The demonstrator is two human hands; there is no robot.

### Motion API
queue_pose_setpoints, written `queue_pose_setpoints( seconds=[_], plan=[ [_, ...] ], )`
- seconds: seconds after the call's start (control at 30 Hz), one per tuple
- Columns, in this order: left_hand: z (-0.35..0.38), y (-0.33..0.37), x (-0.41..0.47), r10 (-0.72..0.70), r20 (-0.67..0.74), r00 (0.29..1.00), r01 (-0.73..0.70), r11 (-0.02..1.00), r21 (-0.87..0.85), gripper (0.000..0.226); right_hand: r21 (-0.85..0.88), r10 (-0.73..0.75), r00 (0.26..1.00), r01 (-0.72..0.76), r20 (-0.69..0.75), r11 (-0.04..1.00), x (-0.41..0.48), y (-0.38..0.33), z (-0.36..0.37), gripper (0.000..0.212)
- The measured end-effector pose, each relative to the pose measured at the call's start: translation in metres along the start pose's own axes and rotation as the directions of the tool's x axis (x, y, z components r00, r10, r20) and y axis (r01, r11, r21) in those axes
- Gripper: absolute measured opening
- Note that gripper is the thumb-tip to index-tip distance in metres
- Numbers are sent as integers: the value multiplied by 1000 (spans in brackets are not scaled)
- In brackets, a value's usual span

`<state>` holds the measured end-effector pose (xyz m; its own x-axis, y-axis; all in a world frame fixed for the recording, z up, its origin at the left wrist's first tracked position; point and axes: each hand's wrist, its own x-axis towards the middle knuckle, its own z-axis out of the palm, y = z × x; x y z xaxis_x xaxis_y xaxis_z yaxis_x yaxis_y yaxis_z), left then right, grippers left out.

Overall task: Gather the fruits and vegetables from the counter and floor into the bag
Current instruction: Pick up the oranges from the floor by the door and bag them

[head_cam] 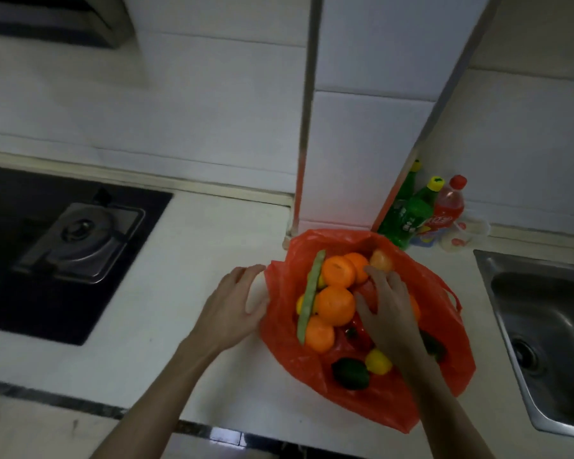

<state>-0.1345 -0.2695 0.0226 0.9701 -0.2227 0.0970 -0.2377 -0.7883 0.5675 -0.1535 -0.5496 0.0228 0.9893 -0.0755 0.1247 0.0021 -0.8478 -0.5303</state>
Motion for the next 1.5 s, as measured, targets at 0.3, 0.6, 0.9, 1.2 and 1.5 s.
queue_pose_setpoints(
  seconds=[0.3,0.6,0.9,1.2,1.5],
  plan=[
    [-99,-96,-120,-295,-130,947,309,945,109,55,3,-324,919,332,227,943,0,-140,58,57],
    [-184,-184,-328,-577,-299,760,628,770,110,54,232,-576,688,533,441,814,-86,-317,161,61],
    [-187,-193,-521,-824,-432,367,888,449,-101,56,466,-790,259,691,555,553,-203,-440,244,61],
    [-116,-109,-615,-863,-495,-103,913,115,-390,53,620,-752,-224,727,620,295,-289,-471,275,61],
    [4,7,-625,-816,-397,-420,815,-147,-561,44,739,-549,-561,654,619,165,-354,-407,283,59]
  ],
)
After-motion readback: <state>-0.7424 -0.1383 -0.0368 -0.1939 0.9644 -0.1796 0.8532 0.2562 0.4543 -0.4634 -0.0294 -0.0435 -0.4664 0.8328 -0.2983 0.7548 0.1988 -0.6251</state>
